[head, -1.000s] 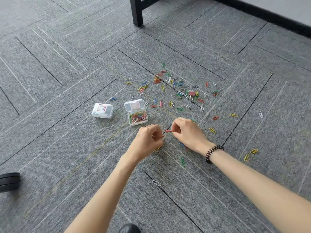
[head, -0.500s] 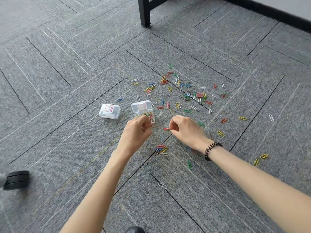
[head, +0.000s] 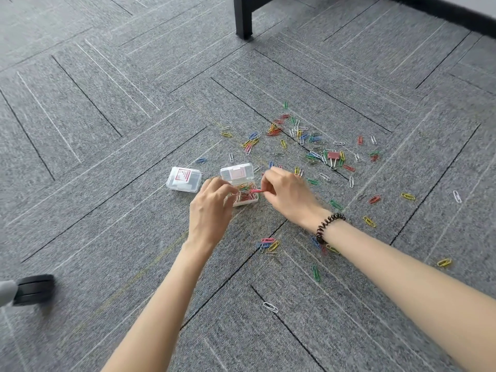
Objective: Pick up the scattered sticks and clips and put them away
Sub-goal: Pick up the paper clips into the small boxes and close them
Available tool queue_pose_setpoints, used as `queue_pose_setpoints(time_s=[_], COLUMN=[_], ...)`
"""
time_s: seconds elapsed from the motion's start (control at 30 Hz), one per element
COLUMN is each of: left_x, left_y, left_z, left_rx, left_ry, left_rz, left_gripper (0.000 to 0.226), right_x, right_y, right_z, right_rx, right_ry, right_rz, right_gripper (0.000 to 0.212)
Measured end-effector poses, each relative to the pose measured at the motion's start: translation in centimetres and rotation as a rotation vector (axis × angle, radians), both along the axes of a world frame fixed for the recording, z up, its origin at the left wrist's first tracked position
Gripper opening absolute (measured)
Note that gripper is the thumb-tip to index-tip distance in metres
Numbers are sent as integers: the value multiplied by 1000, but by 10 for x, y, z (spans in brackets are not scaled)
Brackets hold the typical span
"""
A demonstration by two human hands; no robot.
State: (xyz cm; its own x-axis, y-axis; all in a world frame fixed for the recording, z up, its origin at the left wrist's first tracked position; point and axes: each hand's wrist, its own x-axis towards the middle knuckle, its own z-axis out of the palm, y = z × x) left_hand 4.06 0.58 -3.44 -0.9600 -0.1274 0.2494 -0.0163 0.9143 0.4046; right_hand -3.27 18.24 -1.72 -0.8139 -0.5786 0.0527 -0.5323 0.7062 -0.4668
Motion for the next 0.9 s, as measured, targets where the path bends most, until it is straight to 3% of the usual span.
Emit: queue_pose_setpoints(time_s=[0.23,0.43,0.63,0.77,0.83,0.9], left_x=[31,46,59,67,71,74], left_y=[-6,12,37,43,44,46], left_z=[-4,-7,-10,-12,-12,-12], left_rx=[49,55,108,60,17,2], left_ry=[-66,-100,-197,-256,-281,-245], left_rz=[64,-3,-150,-294,-347,-349], left_gripper=[17,16,22,39,47,42], right_x=[-3,3,26,43,52,60], right_y=[-35,-20,26,46,49,49], right_z=[-6,-10,-2,-2,0,0], right_rx=[8,1,145,182,208,230], right_ry=[73,49,-234,-425,-430,-396], right_rz=[123,137,133,144,139,119], right_gripper=[7,12,11,31,40,40])
